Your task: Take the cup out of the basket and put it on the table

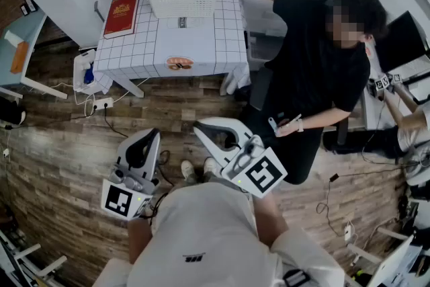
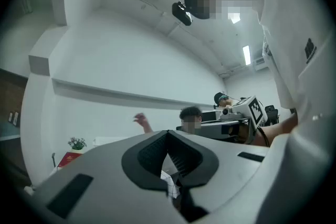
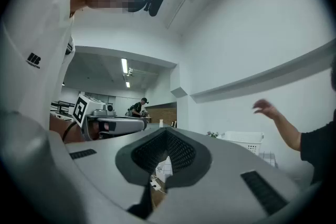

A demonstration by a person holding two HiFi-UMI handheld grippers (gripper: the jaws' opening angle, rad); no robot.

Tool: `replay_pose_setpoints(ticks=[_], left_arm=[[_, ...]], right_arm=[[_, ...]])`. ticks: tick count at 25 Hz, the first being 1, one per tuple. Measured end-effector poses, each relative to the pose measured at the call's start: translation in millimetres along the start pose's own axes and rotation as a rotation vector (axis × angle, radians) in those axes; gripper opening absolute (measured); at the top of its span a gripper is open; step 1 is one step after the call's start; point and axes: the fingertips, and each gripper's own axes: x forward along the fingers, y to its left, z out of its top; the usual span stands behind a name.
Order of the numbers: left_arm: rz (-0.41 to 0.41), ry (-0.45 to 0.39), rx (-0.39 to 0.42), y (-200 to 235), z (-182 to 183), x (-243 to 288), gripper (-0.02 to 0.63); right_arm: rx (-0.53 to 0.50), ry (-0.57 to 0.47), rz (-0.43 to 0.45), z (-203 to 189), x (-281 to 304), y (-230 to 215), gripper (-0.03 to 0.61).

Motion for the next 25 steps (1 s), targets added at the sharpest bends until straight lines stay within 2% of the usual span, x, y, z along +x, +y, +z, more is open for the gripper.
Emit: replay_pose_setpoints(ticks=[10,17,25], left_arm=[[-0.013,-0.025,0.031,-9,4,-6,0.011],[-0.001,-0.017,0.034,-10,6,0,0.011],[0.03,-0.011,0.044,-13,8,5,0.011]], right_arm=[[-0.003,-0.009,-0.01,1,-9,7,0.011],[-0.012,-0.027,-0.036,10,-11,-3,0.012],[-0.006,-0.031,-0.026,8,-19,-12,0.012]])
